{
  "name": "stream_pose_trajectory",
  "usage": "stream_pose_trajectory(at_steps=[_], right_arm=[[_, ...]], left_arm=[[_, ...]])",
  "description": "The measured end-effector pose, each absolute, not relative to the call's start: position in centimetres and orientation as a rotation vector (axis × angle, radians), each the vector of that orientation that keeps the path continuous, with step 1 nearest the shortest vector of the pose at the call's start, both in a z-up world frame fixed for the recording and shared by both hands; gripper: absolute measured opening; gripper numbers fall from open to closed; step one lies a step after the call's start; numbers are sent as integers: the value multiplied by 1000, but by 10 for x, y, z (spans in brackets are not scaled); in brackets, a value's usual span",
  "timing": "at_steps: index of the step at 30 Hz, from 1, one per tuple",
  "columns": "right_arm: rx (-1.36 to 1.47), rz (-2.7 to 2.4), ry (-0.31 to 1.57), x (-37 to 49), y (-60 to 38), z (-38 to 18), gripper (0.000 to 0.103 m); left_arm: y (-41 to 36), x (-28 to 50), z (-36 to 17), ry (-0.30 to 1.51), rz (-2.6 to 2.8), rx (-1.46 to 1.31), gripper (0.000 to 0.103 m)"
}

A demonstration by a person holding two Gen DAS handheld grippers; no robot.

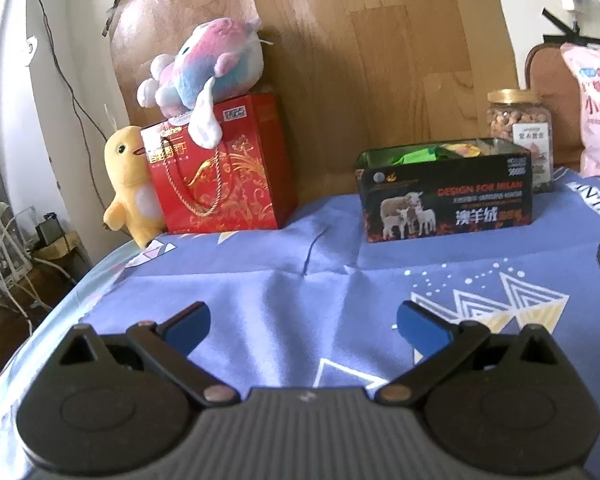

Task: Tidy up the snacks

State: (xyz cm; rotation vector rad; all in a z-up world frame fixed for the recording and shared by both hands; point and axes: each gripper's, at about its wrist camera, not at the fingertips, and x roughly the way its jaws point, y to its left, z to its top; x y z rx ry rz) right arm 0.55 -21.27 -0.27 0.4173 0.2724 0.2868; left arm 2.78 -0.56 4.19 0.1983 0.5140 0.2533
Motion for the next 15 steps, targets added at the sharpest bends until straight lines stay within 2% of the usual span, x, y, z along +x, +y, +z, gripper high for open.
stream_pose_trajectory(at_steps=[15], right_arm=[[417,287,273,5,-212,-2,81]], left_arm=[[1,35,43,582,264,145,103]])
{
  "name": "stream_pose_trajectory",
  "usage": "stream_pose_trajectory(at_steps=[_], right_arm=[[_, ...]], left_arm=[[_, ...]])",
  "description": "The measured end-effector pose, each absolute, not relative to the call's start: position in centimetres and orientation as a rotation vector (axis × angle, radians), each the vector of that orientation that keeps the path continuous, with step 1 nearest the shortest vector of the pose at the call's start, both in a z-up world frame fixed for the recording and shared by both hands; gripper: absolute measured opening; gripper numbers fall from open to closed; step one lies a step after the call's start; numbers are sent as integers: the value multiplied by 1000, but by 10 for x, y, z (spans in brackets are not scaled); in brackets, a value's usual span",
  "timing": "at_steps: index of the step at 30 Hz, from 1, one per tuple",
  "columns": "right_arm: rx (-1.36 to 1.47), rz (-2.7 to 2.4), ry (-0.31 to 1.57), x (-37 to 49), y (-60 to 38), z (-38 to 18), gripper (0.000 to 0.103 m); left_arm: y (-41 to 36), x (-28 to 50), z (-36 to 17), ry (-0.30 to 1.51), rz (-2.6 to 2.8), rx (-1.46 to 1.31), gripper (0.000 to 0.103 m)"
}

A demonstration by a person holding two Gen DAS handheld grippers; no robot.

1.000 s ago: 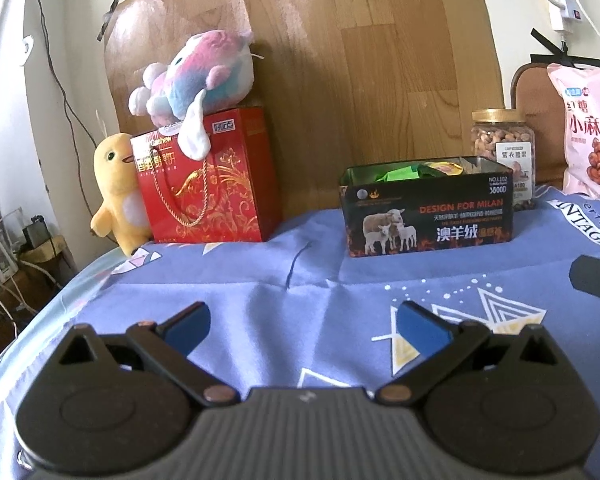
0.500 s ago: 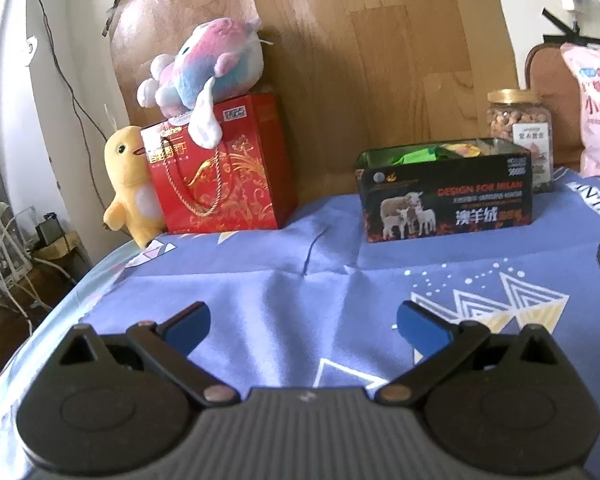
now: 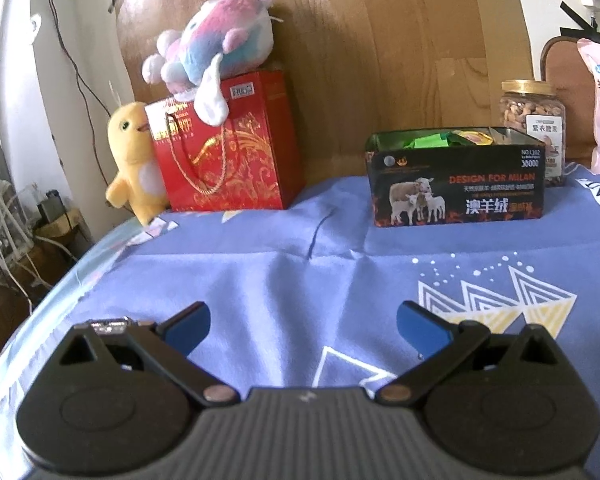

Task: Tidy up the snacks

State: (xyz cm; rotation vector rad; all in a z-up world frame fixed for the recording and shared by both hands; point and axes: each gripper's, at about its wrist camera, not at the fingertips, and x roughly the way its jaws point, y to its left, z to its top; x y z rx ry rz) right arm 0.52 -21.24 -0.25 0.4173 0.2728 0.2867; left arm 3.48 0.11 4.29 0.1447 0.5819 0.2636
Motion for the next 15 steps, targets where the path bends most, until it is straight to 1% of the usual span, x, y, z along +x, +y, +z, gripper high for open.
stream_pose_trajectory(at_steps=[15], right_arm=[[420,288,271,5,-213,-3,82]], left_arm=[[-3,34,45,630,211,153,103]])
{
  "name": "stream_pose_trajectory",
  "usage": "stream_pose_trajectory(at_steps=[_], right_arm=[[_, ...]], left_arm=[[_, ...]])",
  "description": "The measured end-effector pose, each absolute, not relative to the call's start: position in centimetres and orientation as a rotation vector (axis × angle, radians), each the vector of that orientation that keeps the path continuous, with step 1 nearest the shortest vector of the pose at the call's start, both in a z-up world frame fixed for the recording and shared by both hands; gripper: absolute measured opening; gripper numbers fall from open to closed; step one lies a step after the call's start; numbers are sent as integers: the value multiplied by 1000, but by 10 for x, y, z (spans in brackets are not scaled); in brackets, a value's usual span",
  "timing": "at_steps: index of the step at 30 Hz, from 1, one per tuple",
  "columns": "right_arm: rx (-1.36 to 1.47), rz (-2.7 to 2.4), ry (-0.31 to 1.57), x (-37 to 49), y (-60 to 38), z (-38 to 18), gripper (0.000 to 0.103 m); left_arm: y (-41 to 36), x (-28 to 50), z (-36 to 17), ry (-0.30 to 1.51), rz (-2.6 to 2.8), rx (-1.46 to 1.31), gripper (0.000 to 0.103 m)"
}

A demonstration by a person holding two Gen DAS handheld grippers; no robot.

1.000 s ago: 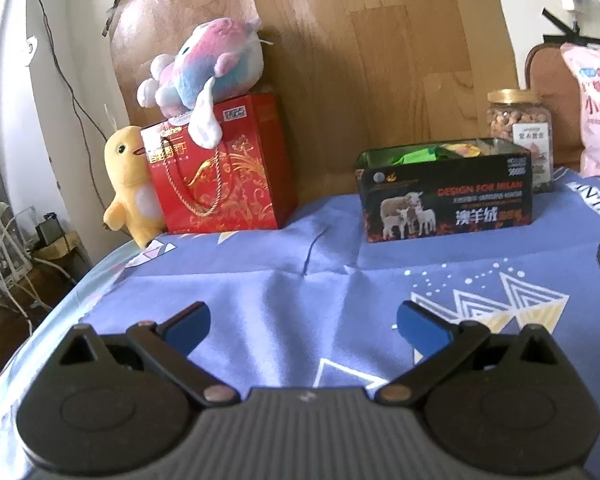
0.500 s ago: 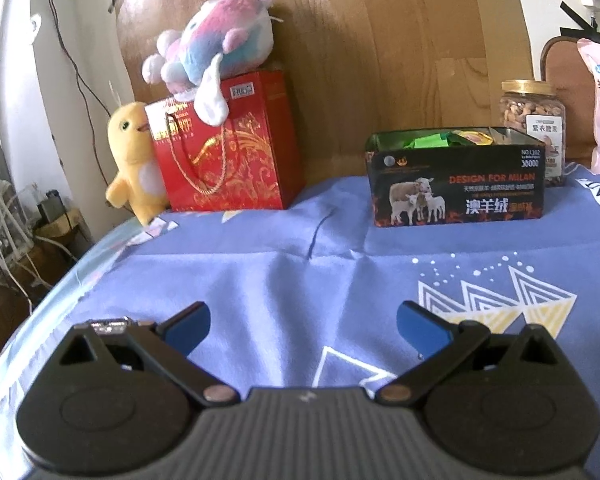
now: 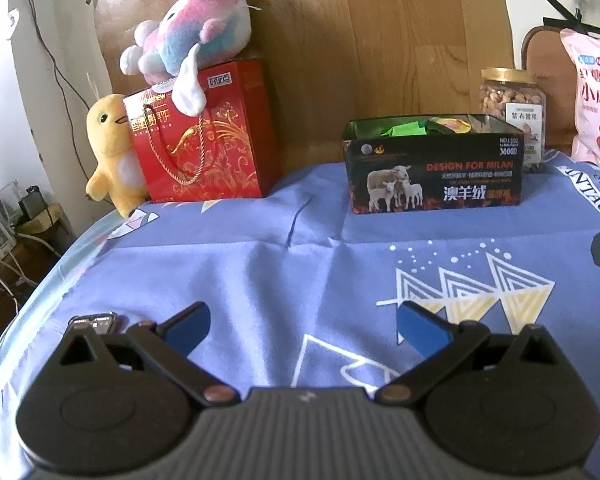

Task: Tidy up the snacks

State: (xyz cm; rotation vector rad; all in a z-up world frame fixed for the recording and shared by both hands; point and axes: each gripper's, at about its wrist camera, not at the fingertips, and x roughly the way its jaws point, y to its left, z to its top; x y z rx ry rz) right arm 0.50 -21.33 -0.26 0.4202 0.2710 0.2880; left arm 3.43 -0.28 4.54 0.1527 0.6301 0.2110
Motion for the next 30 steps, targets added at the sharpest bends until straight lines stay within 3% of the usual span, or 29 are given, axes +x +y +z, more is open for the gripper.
stream_pose_trajectory(at_steps=[30], right_arm=[[422,286,270,4,-213,-3,83]], left_arm=[[-3,39,40,649,254,199,103]])
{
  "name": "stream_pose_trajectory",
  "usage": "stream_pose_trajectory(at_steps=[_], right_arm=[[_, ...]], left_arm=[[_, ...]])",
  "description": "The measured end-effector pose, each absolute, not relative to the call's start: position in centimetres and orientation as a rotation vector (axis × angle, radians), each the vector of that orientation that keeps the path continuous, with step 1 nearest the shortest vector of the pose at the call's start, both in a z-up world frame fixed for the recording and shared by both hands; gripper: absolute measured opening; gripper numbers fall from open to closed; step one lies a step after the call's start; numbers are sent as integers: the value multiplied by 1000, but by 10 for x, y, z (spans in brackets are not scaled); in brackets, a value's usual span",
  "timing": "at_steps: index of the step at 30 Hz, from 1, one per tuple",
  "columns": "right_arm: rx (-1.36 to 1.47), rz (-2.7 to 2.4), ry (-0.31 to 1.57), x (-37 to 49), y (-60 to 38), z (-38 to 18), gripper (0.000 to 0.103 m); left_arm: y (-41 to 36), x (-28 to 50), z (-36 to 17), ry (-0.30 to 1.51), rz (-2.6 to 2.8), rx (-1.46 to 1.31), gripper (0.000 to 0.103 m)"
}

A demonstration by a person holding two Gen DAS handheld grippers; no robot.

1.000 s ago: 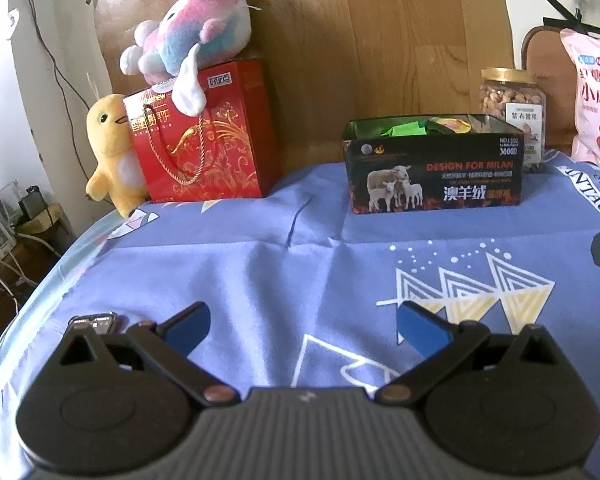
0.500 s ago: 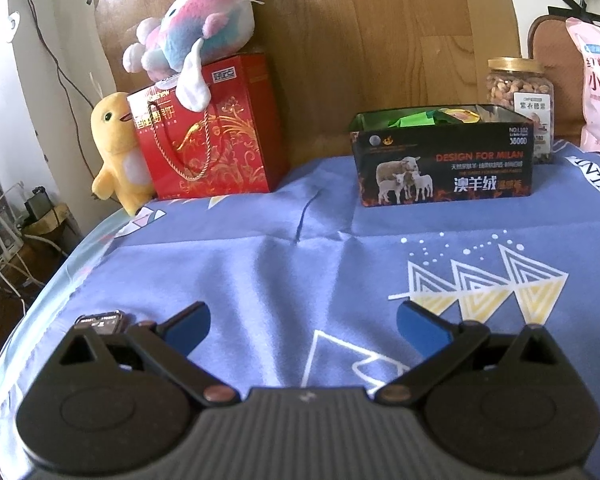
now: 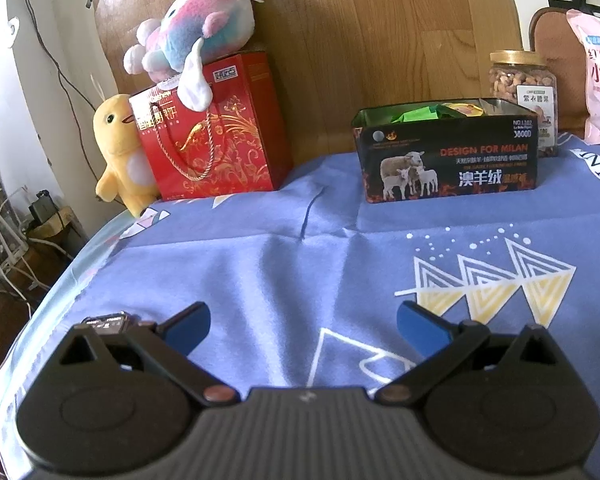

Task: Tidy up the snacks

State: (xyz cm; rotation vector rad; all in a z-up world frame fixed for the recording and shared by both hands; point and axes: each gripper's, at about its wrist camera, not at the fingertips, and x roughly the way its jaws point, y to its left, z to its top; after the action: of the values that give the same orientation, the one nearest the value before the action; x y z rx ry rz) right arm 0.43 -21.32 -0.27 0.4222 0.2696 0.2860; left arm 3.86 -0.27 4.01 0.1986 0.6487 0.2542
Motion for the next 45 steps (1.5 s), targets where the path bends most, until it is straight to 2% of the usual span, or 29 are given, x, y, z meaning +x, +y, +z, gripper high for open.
stream_pose_trajectory(at_steps=[45], right_arm=[[425,285,268,3,-213,-2,83]], left_arm=[[-4,40,33,628,301,271,103]])
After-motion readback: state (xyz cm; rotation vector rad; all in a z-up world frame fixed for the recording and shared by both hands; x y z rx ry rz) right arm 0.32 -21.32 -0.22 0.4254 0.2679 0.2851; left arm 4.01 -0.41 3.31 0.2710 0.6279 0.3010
